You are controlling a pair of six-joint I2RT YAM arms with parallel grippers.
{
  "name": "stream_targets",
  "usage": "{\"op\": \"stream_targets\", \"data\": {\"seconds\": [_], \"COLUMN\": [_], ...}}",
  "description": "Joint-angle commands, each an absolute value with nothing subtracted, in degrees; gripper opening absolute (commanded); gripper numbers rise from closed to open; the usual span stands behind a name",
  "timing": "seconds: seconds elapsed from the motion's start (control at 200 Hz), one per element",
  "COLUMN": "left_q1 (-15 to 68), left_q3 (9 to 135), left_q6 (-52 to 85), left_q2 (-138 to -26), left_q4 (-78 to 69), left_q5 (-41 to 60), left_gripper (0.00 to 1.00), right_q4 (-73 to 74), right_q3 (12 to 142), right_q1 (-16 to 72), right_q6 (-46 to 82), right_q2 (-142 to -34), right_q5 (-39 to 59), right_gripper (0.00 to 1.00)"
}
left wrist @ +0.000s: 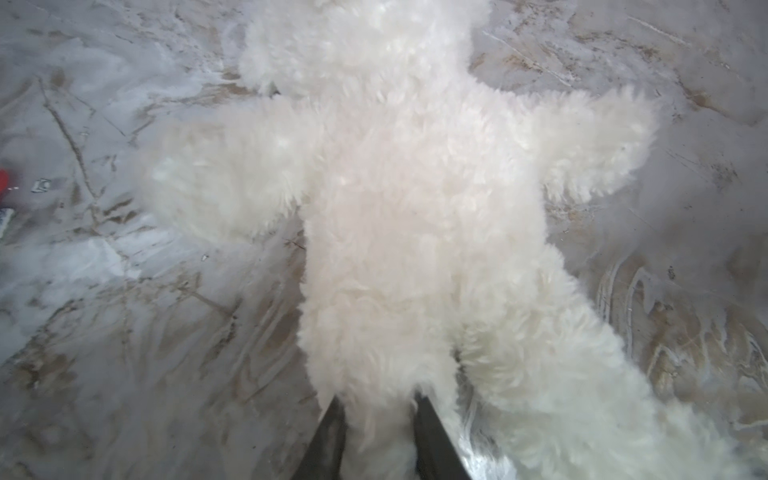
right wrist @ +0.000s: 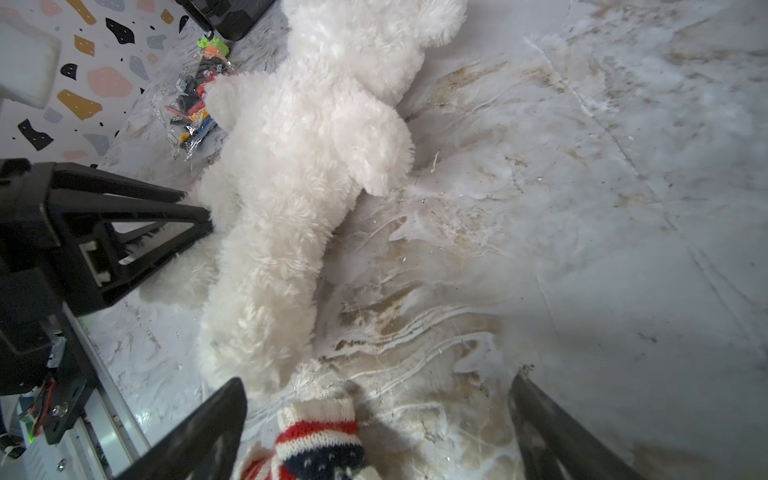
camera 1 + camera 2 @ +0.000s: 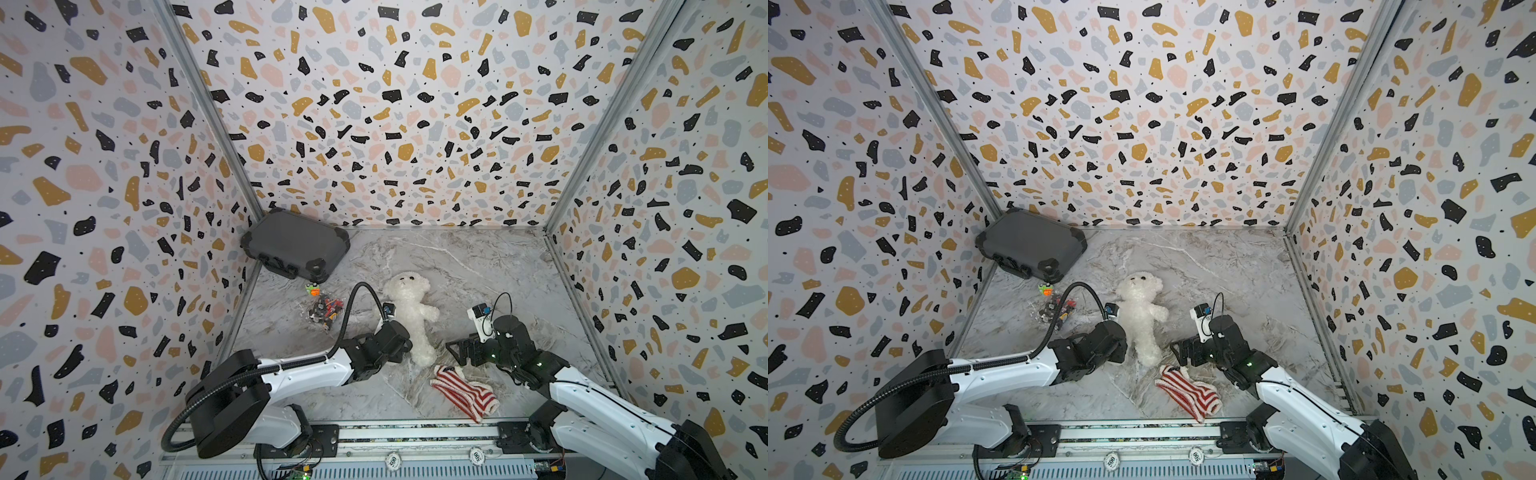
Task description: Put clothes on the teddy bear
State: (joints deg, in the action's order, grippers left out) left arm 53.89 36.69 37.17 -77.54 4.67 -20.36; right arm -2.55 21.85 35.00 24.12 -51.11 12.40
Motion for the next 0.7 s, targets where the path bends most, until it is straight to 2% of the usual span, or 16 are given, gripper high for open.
{"op": "stream_targets", "data": {"seconds": [0.0,0.295,0.335,0.405,0.446,0.551,0.691], "left_q1": [52.1,50.3,50.0,50.0,50.0,50.0,50.0], "left_q3": [36.4,38.5,38.3,38.9,40.0,42.8,44.8], "left_q6": [33.1,27.3,27.5,27.9,28.1,28.6,30.0], "left_q2": [-75.8,-71.5,-70.3,-68.3,-67.5,-65.4,-65.8], "left_q4": [6.7,19.2,19.8,20.4,21.3,22.2,17.4], "left_q5": [-20.5,-20.7,-20.2,-19.9,-20.0,-19.5,-18.1], "left_gripper": [0.20,0.21,0.28,0.50,0.58,0.70,0.78], "right_q4": [-2.3,-4.1,-3.9,-3.1,-3.2,-3.9,-4.1], "right_q3": [24.3,25.3,25.3,25.4,25.8,26.7,26.3], "right_q1": [35.3,35.4,35.4,35.5,35.6,36.0,36.4], "right_q6": [23.8,22.8,22.8,22.7,22.6,22.2,22.3], "right_q2": [-51.5,-50.4,-50.4,-51.2,-51.8,-52.6,-51.6], "right_q5": [11.6,10.2,10.3,10.7,11.1,11.4,10.5], "right_gripper": [0.98,0.98,0.98,0.98,0.98,0.98,0.98]}}
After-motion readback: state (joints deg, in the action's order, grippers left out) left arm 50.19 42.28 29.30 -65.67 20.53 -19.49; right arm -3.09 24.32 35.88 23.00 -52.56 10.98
